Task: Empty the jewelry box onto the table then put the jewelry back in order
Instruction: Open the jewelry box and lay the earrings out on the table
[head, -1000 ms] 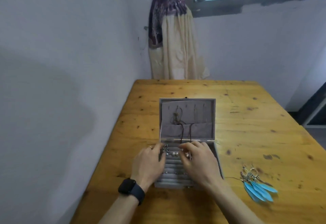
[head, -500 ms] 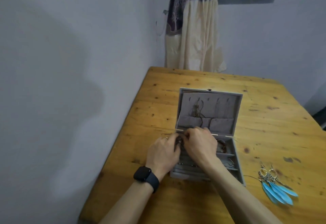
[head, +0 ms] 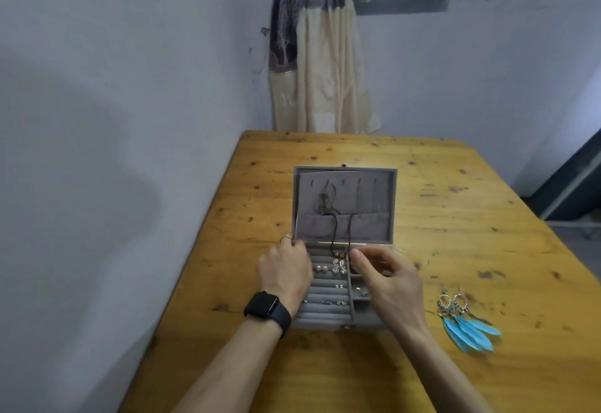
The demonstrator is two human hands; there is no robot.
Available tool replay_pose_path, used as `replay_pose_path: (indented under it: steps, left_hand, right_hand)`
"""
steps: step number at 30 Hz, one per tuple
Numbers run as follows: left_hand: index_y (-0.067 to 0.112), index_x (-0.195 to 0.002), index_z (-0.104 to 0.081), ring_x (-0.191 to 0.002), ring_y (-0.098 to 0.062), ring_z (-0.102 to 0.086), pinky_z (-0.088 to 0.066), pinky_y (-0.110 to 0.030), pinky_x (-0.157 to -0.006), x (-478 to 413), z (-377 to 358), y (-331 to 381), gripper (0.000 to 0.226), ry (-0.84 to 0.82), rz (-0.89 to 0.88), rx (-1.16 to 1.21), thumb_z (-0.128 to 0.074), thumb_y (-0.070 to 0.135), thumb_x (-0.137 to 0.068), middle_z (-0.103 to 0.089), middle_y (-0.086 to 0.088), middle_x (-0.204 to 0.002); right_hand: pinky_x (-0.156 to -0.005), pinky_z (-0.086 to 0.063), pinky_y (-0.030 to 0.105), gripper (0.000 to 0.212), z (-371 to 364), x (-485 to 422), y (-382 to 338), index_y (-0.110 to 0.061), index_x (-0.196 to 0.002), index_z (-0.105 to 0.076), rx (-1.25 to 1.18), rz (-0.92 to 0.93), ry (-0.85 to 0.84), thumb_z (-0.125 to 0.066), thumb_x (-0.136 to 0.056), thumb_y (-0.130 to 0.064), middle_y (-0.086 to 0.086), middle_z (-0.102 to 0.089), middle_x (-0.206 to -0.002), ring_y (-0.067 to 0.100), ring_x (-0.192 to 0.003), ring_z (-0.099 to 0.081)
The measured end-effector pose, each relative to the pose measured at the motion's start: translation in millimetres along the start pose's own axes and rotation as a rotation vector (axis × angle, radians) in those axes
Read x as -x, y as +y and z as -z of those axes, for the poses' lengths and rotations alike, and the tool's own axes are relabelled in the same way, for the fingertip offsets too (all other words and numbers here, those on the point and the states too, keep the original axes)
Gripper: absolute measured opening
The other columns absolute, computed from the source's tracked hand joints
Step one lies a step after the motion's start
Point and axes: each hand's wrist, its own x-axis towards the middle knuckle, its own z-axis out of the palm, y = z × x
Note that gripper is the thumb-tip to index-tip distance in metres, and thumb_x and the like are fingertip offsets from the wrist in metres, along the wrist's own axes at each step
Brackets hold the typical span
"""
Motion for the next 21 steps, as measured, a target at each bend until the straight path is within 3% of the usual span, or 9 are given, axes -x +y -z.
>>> replay_pose_path:
  steps: [3, 5, 8, 12, 15, 19, 21]
  left_hand:
    - [0.02, -0.106, -0.067, -0.096, -0.023, -0.066, -0.041, -0.032, -0.063, 0.2, 0.9, 4.7, 0.022, -0.007, 0.02, -0.025, -0.049, 0.031, -0.101, -0.061, -0.001, -0.121]
    - [0.019, -0.105, -0.068, -0.095, -0.024, -0.065, -0.038, -0.032, -0.063, 0.5, 1.5, 6.7, 0.02, -0.016, 0.032, -0.031, -0.05, 0.028, -0.1, -0.061, -0.001, -0.115]
    - [0.019, -0.106, -0.07, -0.097, -0.027, -0.065, -0.039, -0.033, -0.065, -2.2, 1.1, 6.5, 0.021, -0.018, 0.064, 0.0, -0.051, 0.026, -0.1, -0.061, -0.001, -0.119]
    - [0.018, -0.106, -0.07, -0.099, -0.027, -0.063, -0.047, -0.035, -0.069, -3.7, 2.6, 6.4, 0.023, -0.012, 0.065, 0.063, -0.051, 0.03, -0.1, -0.057, -0.002, -0.124]
    - [0.019, -0.098, -0.069, -0.103, -0.024, -0.06, -0.053, -0.038, -0.078, -1.1, 5.7, 4.5, 0.022, 0.021, 0.081, 0.252, -0.053, 0.034, -0.099, -0.056, -0.001, -0.123]
    - [0.022, -0.09, -0.067, -0.117, -0.017, -0.05, -0.045, -0.03, -0.089, 17.8, 15.8, 2.4, 0.013, 0.135, 0.065, 0.562, -0.06, 0.032, -0.095, -0.052, 0.0, -0.126]
    - [0.022, -0.086, -0.066, -0.108, -0.011, -0.054, -0.045, -0.027, -0.087, 34.6, 24.1, 3.9, 0.011, 0.152, 0.062, 0.725, -0.064, 0.029, -0.094, -0.057, 0.005, -0.117]
  right_hand:
    - [-0.069, -0.055, 0.019, 0.007, 17.9, 19.6, 1.5, -0.025, -0.096, -0.075, -0.055, -0.014, -0.002, -0.072, -0.09, -0.027, -0.015, -0.073, -0.085, 0.005, -0.083, -0.069]
    - [-0.072, -0.055, 0.023, 0.007, 25.3, 31.4, 6.8, -0.027, -0.095, -0.076, -0.055, -0.028, 0.021, -0.072, -0.089, -0.03, -0.012, -0.074, -0.085, 0.008, -0.084, -0.07]
    - [-0.074, -0.057, 0.027, 0.005, 30.7, 47.0, 11.9, -0.027, -0.09, -0.077, -0.107, -0.081, 0.064, -0.074, -0.087, -0.031, -0.01, -0.075, -0.083, 0.009, -0.082, -0.071]
    - [-0.072, -0.055, 0.021, 0.003, 38.0, 65.5, 12.8, -0.028, -0.084, -0.077, -0.158, -0.109, 0.114, -0.076, -0.085, -0.026, -0.009, -0.075, -0.08, 0.008, -0.078, -0.071]
    - [-0.074, -0.055, 0.021, 0.002, 49.4, 77.4, 16.8, -0.026, -0.086, -0.077, -0.177, -0.145, 0.132, -0.076, -0.086, -0.025, -0.007, -0.076, -0.081, 0.009, -0.081, -0.071]
    - [-0.077, -0.056, 0.025, 0.005, 62.4, 90.8, 22.2, -0.025, -0.09, -0.076, -0.176, -0.165, 0.128, -0.074, -0.087, -0.028, -0.005, -0.076, -0.085, 0.012, -0.085, -0.072]
    - [-0.077, -0.056, 0.025, 0.003, 64.6, 96.1, 23.6, -0.025, -0.089, -0.076, -0.164, -0.178, 0.118, -0.074, -0.087, -0.026, -0.004, -0.076, -0.084, 0.012, -0.084, -0.072]
